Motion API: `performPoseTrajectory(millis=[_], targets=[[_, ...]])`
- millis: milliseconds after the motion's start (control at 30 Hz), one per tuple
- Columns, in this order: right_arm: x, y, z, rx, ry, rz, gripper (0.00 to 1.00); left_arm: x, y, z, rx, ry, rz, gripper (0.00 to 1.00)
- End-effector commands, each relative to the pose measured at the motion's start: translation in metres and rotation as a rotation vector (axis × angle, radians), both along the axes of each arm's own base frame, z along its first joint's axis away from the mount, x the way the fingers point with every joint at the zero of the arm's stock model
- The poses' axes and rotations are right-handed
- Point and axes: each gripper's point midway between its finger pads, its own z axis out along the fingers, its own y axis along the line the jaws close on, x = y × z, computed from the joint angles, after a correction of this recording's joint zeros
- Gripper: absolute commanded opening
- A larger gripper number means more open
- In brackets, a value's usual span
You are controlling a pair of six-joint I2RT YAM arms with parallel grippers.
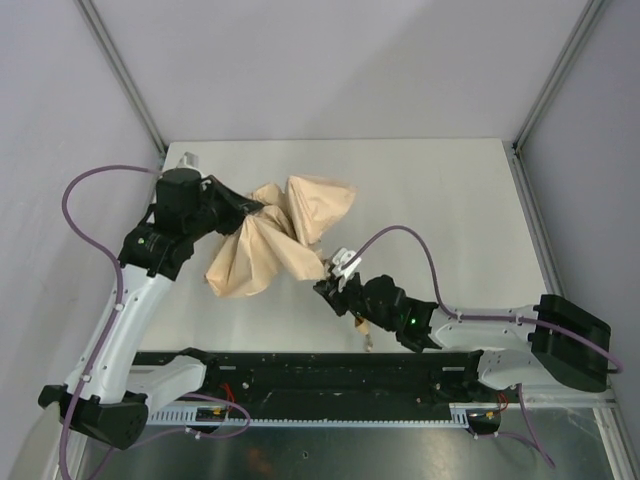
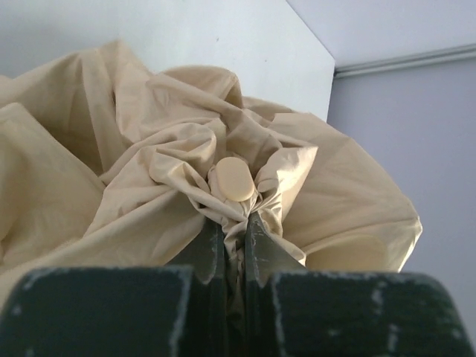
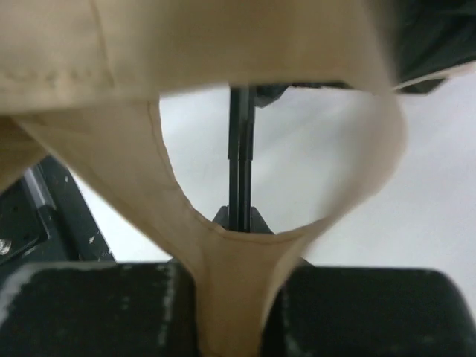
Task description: Put away the umbrella
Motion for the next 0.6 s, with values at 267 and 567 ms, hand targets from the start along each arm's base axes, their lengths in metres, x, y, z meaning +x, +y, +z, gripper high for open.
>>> performPoseTrajectory(millis=[267,567], targets=[[-0.009,-0.015,0.050,0.192,0.203,0.056,0.65,-0.006,-0.008,0.092,-0.022,-0.479,-0.139,0.00],[-0.060,-0.093,0.105,0.268,0.248,0.126,0.88,-0.024,-0.030,0.124,0.026,-0.779,-0.350,0.00]])
